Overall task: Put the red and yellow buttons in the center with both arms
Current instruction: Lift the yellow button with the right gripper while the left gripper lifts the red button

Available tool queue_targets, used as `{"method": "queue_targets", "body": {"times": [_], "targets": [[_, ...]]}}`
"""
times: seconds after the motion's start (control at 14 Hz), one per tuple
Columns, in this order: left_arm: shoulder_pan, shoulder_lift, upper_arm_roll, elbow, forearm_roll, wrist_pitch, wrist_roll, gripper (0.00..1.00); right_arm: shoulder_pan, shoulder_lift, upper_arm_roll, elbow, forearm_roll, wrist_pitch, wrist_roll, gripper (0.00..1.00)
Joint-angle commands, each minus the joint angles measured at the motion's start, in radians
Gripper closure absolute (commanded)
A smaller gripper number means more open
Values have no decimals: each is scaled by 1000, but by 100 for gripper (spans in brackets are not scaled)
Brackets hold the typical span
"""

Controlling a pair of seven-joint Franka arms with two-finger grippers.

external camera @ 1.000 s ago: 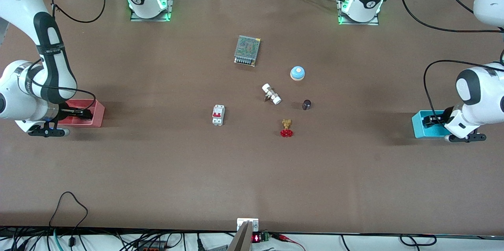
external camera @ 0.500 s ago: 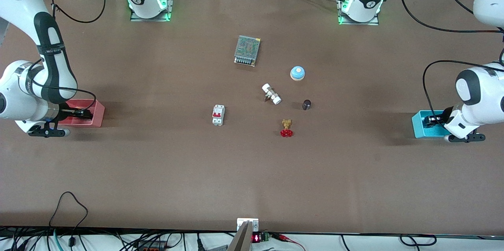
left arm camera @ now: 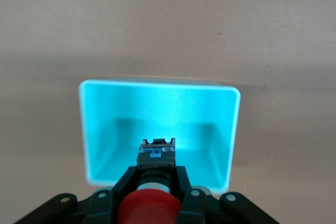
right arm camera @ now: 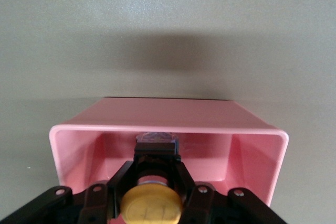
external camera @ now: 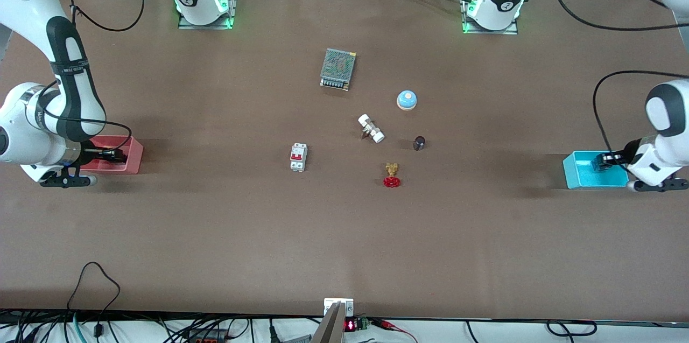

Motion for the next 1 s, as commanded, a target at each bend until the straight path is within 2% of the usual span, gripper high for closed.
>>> {"method": "queue_targets", "body": {"times": [0.0,0.21,0.36,0.5,0.71,0.93], "targets": [[-1,-89,-17,42,-4,-172,19,83,-9,2,7,4,12,-1,-23,62],[-35,-88,-52,204,-3,-396,6,83,-7,-21,7,3,15,-25,-62,63],[-99,-88,-54,264,10,-482,-38,83,-9,-67,7,6,15,-97,-76,67],[-188,-88,-56,274,59,-507,-124,83,-6,-105,7,6,15,-126,-92,72],[-280,-85,-56,274,62,-542,-207,83,-6,-128,7,13,15,-143,-105,75],[-349,-53,-62,271,48,-536,-296,82,19,-146,8,82,13,-180,-103,81]]}}
